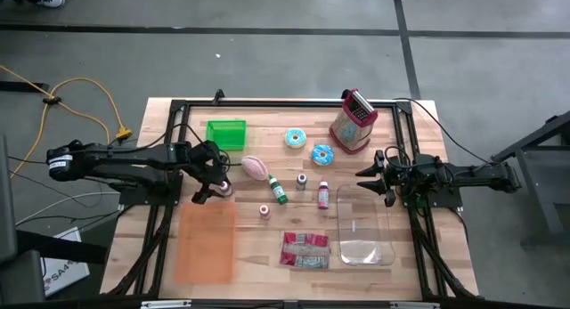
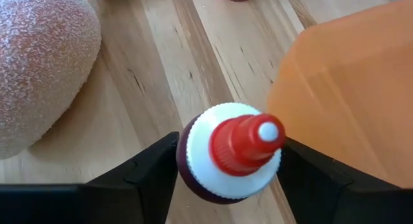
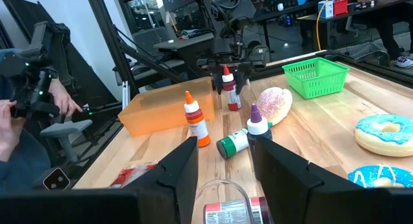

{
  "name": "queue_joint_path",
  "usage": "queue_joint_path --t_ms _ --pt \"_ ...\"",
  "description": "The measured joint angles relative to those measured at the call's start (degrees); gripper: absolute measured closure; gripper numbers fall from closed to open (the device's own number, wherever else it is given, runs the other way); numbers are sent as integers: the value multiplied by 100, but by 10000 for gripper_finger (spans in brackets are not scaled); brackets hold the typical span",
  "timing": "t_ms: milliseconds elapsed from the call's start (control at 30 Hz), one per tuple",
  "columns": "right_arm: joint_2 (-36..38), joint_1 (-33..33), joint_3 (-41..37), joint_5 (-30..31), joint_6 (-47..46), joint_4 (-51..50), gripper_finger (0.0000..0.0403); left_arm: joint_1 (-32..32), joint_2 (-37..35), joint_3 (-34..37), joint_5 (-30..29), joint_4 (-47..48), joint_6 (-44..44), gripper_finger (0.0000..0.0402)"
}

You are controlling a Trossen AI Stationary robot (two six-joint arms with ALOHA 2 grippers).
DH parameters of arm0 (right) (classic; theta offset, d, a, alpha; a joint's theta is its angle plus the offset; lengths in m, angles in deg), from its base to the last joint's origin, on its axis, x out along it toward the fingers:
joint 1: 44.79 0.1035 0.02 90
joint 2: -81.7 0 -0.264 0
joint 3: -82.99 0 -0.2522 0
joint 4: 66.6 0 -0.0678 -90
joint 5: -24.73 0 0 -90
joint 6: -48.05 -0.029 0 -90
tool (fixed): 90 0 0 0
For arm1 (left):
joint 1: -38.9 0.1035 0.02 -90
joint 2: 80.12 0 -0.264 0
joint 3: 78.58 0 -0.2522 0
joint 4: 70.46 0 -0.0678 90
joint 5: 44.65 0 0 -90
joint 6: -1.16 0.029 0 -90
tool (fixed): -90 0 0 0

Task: Pick & Place Food Item
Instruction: Put the red paint bottle into the transparent bin

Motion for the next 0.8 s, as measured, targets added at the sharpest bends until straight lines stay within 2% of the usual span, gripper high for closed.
queue_joint_path --t_ms 200,333,800 --pt "-1 1 -1 1 1 0 261 0 0 2 -7 -18 -71 223" --pt "0 0 -1 0 2 0 261 0 0 2 -7 -24 -67 239" --pt "-1 0 -1 -1 0 0 261 0 0 -24 -20 -128 -73 247"
